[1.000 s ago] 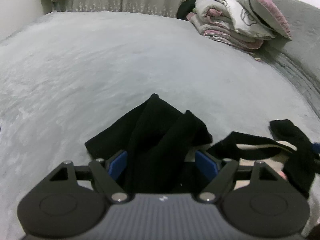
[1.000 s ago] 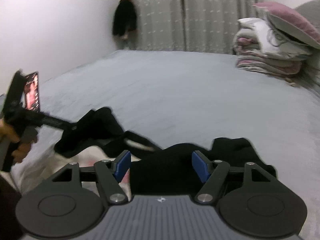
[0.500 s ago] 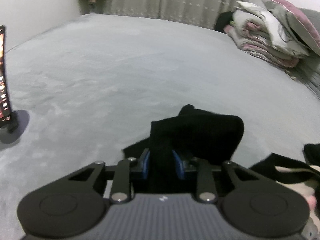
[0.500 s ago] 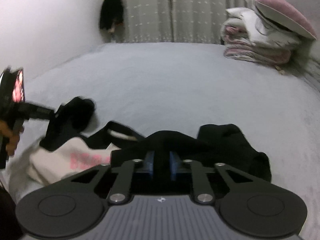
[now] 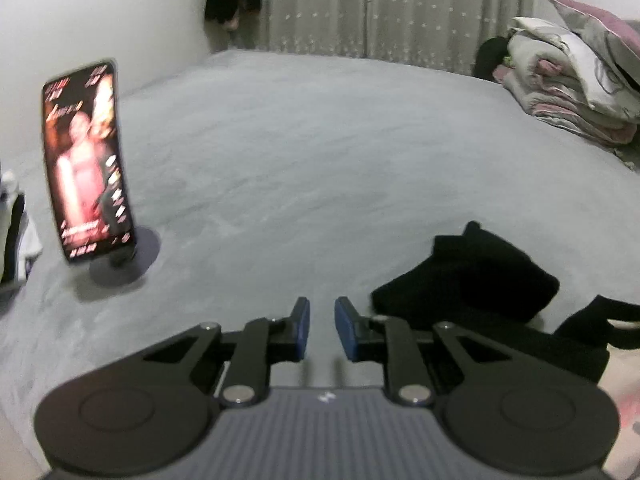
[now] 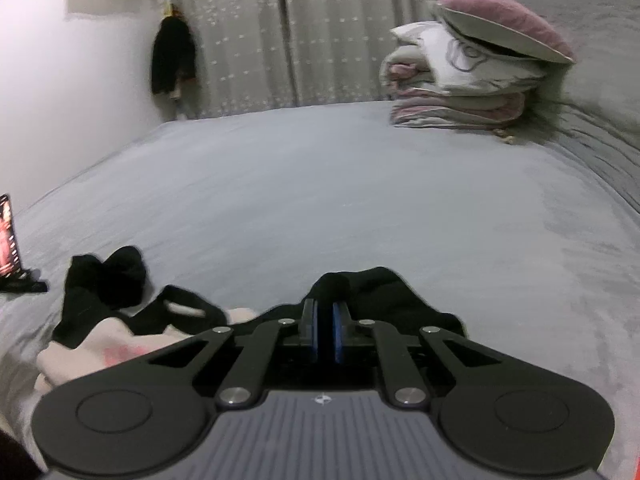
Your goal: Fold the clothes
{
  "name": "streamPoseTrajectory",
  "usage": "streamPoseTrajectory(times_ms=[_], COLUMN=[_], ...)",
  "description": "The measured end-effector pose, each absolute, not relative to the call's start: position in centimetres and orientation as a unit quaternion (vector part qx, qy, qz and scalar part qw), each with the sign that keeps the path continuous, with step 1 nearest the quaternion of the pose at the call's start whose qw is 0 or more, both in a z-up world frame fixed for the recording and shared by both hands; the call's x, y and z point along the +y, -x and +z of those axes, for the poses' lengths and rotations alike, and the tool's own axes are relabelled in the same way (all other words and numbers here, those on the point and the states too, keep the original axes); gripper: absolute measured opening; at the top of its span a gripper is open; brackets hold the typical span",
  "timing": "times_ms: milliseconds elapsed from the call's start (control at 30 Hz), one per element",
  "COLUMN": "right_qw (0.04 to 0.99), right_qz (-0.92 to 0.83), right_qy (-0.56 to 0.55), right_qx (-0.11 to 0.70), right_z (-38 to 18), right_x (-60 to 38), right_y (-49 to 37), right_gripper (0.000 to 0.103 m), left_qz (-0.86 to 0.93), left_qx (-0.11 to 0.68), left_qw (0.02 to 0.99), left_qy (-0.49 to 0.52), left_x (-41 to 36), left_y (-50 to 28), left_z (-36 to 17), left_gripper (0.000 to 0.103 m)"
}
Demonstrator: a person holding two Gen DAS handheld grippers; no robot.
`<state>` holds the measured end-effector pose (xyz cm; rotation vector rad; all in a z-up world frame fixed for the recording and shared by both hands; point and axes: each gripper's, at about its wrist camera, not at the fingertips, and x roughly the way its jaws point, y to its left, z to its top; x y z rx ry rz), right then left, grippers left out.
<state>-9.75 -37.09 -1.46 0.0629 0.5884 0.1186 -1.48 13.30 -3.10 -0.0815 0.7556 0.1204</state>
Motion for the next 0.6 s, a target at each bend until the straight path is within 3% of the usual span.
streamPoseTrajectory(times_ms=[200,300,367,467,533,567,600], right_qw=[0.954,0.954,0.954,0.954,0.956,0.957,0.958], right_qz=[-0.002,-0.033,-0.053,-0.068,-0.058,-0.049,-0.038], right_qy=[-0.045,-0.038,-0.029,-0.021,-0.022,-0.023,-0.023], right_qx=[0.297,0.295,0.294,0.291,0.288,0.286,0.284], right_z=[-1.3,-1.2,-1.1,-1.1,-1.0,-1.0,-0.9], right_x=[-39.8,-41.0,-41.5,-42.0,-42.0,-41.9,-41.5], right_y=[9.5,9.3,9.2,9.2,9.3,9.4,9.4], right_gripper=[0.008,0.007,0.007,0.008,0.014,0.018,0.029], left_qz=[0.045,0.029,0.017,-0.004,-0.023,-0.033,-0.044], left_qx=[0.380,0.378,0.376,0.369,0.364,0.363,0.362], left_qw=[0.921,0.922,0.923,0.926,0.928,0.929,0.929], left_qy=[0.074,0.081,0.081,0.080,0.073,0.069,0.065], left_x=[14.9,14.7,14.3,13.4,12.5,12.1,11.7], left_y=[1.6,1.6,1.7,1.4,1.0,0.9,0.7], left_z=[-3.4,-3.4,-3.3,-3.0,-2.7,-2.6,-2.6], left_gripper=[0.018,0.027,0.041,0.052,0.058,0.066,0.071])
